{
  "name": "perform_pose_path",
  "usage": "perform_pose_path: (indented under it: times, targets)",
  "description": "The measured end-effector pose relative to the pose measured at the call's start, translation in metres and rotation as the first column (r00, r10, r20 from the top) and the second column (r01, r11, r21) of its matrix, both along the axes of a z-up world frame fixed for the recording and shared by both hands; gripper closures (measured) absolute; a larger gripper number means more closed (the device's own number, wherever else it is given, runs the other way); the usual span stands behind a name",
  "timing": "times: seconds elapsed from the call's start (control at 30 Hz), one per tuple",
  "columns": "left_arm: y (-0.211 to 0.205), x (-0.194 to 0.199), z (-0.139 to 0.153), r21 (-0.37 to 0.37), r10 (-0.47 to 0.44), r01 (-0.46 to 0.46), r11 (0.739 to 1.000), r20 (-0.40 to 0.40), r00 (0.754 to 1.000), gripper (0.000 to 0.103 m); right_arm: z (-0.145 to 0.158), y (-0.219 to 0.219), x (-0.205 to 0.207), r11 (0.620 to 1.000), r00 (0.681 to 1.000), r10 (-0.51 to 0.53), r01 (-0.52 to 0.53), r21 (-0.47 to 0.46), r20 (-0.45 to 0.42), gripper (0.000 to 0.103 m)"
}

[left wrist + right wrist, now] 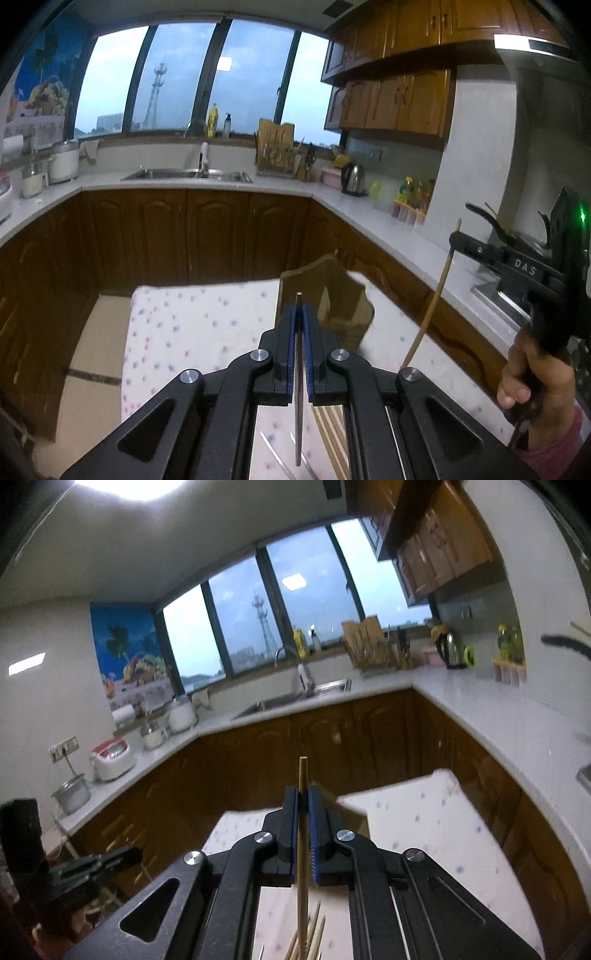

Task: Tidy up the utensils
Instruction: 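Lift and carry both chopsticks over the wooden utensil holder with both tools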

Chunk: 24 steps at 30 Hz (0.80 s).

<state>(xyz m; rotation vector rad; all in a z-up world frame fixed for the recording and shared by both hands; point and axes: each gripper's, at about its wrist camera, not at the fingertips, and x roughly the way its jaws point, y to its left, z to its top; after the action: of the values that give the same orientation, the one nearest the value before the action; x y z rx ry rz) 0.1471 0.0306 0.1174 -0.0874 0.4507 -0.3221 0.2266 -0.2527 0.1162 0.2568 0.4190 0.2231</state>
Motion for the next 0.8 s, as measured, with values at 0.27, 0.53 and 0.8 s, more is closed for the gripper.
perform_pose_path:
  times: [0.27,0.53,0.8]
  targets:
    - [-0.010,0.036,0.015,-0.026,0.009,-0.006,1.000,0.108,0.994,0.101,0.025,-0.007,0.039,0.997,0.993,-0.073,0.072,0.013,0.093,0.098]
    - [-0.029,0.096,-0.010,-0.078,0.029,-0.014,0.997,0.194,0.981,0.100,0.020,-0.012,0.086,0.992,0.982,-0.122,0.123,0.006,0.141,0.098]
    - [-0.042,0.158,-0.088,-0.131,0.095,-0.074,0.989,0.164,0.982,0.100,-0.028,-0.016,0.113,0.987,0.980,-0.162,0.164,-0.002,0.117,0.098]
